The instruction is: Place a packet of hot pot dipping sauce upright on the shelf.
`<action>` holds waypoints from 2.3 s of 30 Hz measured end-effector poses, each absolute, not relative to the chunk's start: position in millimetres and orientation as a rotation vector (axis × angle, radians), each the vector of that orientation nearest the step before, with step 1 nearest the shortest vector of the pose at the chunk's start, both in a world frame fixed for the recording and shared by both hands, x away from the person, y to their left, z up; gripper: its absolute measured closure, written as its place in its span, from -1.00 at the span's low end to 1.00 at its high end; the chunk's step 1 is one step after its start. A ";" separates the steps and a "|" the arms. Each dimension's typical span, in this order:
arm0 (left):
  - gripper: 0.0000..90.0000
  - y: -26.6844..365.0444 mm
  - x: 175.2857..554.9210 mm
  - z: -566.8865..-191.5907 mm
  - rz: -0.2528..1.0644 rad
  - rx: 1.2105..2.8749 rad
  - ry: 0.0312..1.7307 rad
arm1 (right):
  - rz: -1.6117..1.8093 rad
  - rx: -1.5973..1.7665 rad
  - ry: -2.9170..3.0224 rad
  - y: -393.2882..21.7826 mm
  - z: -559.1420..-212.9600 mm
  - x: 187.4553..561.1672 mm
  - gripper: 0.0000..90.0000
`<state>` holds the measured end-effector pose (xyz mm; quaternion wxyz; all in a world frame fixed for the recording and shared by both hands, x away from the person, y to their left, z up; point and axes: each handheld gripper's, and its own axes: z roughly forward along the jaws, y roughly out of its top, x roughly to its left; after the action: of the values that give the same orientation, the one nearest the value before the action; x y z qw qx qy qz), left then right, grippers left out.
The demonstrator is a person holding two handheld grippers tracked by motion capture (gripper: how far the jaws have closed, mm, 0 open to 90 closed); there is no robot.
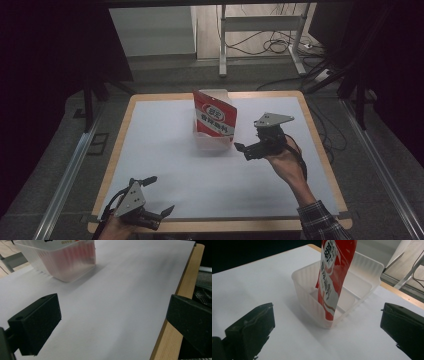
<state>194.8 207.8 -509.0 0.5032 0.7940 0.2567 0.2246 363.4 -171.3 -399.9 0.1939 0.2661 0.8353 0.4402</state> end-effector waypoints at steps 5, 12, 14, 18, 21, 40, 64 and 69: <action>-1.00 207.7 194.7 -509.0 0.543 1.920 0.616 | 1.229 0.750 2.339 -175.3 -402.0 356.6 -1.00; -1.00 207.6 194.8 -509.1 0.544 1.921 0.614 | 1.209 0.771 2.334 -182.6 -407.0 347.2 -1.00; -1.00 207.5 194.8 -509.1 0.545 1.922 0.614 | 1.211 0.775 2.330 -185.3 -408.5 344.5 -1.00; -1.00 207.4 194.9 -509.1 0.548 1.930 0.607 | 1.209 0.784 2.321 -191.2 -411.6 339.4 -1.00; -1.00 206.9 194.7 -509.2 0.549 1.933 0.605 | 1.195 0.787 2.309 -194.7 -414.7 335.5 -1.00; -1.00 206.7 194.4 -509.1 0.542 1.938 0.597 | 1.172 0.806 2.309 -210.9 -433.1 316.0 -1.00; -1.00 206.9 194.5 -509.0 0.538 1.929 0.602 | 1.162 0.862 2.277 -240.0 -451.4 284.7 -1.00; -1.00 206.5 194.4 -509.1 0.537 1.932 0.600 | 1.151 0.867 2.254 -247.6 -451.6 277.5 -1.00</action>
<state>194.4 206.5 -509.1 0.5007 0.7989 0.2482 0.2222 277.5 -247.6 -451.6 0.2310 0.3154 0.8198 0.4185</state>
